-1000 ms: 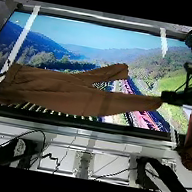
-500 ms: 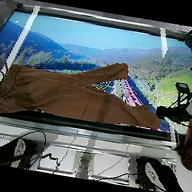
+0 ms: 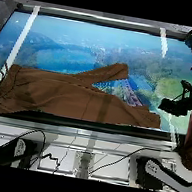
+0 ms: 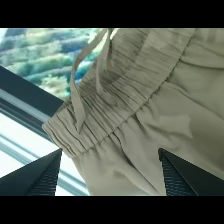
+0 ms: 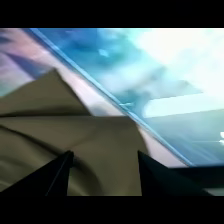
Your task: Fold the clothes and pants, and hang the long-sleeved shirts on hangers.
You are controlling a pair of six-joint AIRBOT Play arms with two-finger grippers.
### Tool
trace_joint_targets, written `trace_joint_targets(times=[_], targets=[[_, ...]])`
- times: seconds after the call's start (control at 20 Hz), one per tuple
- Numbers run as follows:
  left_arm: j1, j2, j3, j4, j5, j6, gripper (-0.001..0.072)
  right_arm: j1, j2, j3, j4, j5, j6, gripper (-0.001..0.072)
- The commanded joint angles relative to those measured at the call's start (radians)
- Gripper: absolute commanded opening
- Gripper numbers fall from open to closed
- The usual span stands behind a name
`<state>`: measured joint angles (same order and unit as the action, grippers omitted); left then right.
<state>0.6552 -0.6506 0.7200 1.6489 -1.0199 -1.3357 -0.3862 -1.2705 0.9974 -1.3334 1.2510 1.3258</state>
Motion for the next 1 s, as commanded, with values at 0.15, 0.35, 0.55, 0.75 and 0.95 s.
trace_joint_targets(times=[0.15, 0.35, 0.55, 0.75, 0.95], targets=[[0.001, -0.003, 0.001, 0.000, 0.055, -0.010, 0.0689, 0.017, -0.194, 0.026, 0.216, 0.005, -0.243, 0.0502], [0.002, -0.048, 0.001, -0.001, 0.055, -0.105, 0.0691, 0.038, -0.256, 0.026, 0.196, 0.000, -0.248, 0.0501], [0.002, -0.099, 0.001, -0.052, 0.016, -0.105, 0.0693, 0.038, -0.279, 0.026, 0.206, -0.016, -0.271, 0.0451], [0.002, -0.147, 0.002, -0.064, -0.045, -0.105, 0.0693, 0.038, -0.288, 0.026, 0.187, -0.066, -0.275, 0.0430], [0.003, -0.175, 0.003, -0.063, -0.112, -0.128, 0.0693, 0.076, -0.288, 0.026, 0.154, -0.100, -0.274, 0.0267]])
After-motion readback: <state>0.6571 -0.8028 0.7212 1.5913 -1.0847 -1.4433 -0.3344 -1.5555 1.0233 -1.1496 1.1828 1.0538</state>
